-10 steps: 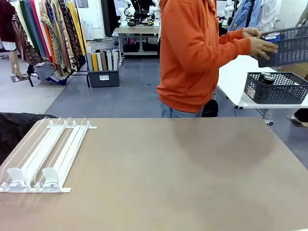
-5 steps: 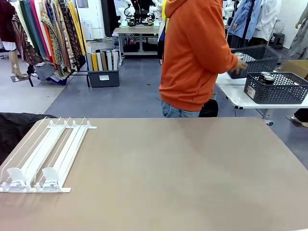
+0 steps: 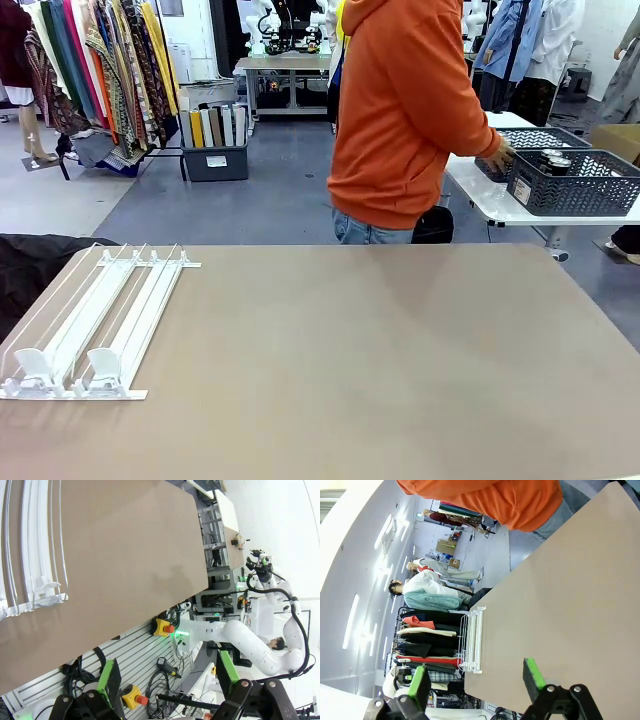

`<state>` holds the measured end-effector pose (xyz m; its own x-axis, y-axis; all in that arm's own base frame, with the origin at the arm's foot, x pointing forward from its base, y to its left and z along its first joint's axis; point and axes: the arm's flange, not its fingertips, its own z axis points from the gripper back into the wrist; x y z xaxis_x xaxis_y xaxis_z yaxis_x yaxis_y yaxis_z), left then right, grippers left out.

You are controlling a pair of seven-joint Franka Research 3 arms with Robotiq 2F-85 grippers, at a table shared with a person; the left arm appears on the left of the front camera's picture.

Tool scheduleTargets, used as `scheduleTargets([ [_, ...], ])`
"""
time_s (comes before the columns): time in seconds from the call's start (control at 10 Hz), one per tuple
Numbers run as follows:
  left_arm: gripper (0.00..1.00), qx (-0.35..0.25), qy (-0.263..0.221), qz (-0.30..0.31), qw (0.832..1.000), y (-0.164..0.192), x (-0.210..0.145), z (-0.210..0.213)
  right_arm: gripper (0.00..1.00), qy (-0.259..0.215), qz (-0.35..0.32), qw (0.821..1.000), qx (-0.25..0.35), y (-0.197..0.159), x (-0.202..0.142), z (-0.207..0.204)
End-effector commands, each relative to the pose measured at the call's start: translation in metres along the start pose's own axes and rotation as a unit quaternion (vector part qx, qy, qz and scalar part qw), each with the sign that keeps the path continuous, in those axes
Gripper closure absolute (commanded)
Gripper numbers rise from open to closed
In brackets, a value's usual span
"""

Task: Retrieve and store the cans from the dispenser.
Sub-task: Pick up one can from the Automatic Can Dispenser and place it in the middle of the table.

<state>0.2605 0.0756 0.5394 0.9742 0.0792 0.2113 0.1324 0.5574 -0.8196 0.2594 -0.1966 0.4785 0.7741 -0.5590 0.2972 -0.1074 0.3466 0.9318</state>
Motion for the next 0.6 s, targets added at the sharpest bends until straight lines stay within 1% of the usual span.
scheduleTargets([
  [0.0,0.0,-0.01,-0.002,-0.006,1.0,0.0001,0.0003,0.0005,0.0,-0.008,0.002,1.0,0.011,0.0033,0.0027,-0.002],
  [0.5,0.0,-0.01,-0.002,-0.006,1.0,0.0001,0.0003,0.0005,0.0,-0.008,0.002,1.0,0.011,0.0033,0.0027,-0.002],
])
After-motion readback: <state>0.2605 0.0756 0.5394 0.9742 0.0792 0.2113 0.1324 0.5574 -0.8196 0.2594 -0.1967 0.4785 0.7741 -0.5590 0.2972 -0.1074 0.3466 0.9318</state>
